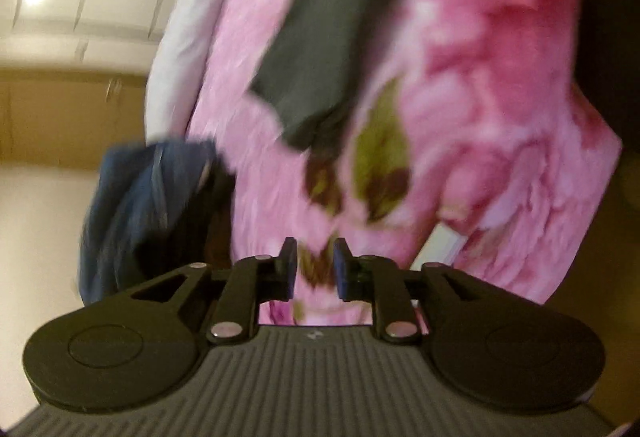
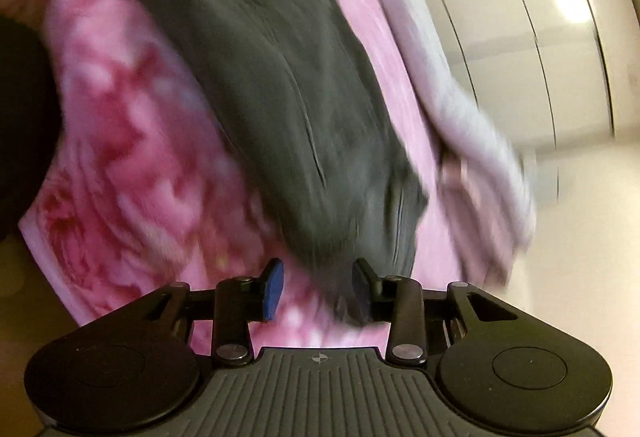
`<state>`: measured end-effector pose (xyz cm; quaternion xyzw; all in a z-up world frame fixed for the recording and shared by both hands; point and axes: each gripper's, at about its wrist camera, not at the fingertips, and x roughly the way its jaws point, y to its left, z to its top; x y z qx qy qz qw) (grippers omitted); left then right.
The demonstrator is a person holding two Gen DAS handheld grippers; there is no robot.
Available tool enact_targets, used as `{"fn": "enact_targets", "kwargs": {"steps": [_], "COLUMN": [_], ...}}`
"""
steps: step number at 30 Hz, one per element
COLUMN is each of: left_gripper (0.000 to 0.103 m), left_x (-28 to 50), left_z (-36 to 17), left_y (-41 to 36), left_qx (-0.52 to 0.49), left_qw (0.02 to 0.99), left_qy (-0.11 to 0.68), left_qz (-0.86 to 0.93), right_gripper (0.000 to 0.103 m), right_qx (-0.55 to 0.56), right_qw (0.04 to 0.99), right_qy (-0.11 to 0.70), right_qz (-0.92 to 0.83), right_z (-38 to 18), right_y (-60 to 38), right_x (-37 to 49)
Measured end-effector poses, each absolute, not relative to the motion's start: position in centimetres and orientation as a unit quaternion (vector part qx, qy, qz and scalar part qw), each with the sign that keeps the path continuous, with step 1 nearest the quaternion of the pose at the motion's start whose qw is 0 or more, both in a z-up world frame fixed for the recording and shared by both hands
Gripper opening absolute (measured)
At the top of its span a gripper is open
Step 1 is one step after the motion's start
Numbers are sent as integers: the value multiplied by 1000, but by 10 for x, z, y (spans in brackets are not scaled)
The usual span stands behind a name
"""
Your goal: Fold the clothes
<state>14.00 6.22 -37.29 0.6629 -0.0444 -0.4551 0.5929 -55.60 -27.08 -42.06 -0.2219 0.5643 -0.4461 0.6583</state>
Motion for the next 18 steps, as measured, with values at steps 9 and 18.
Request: {"fn": "enact_targets", "kwargs": {"steps": [9,18], "left_gripper": [37,25], "left_x": [167,188], "left_z": [-321,-337], "left_y": [-28,-123], "left_qx": [486,400], "left_qw": [680,690], "left_qy": [87,213], "left_qz": [-542,-565], "right_gripper": [40,41], "right_qx": [52,194], "right_qw": [720,753], "right_qy": [378,263], "right_qz": [-579,-572], "right_z": [-344,-309], "right_y": [-316,-387], "right_x": [-578,-569]}}
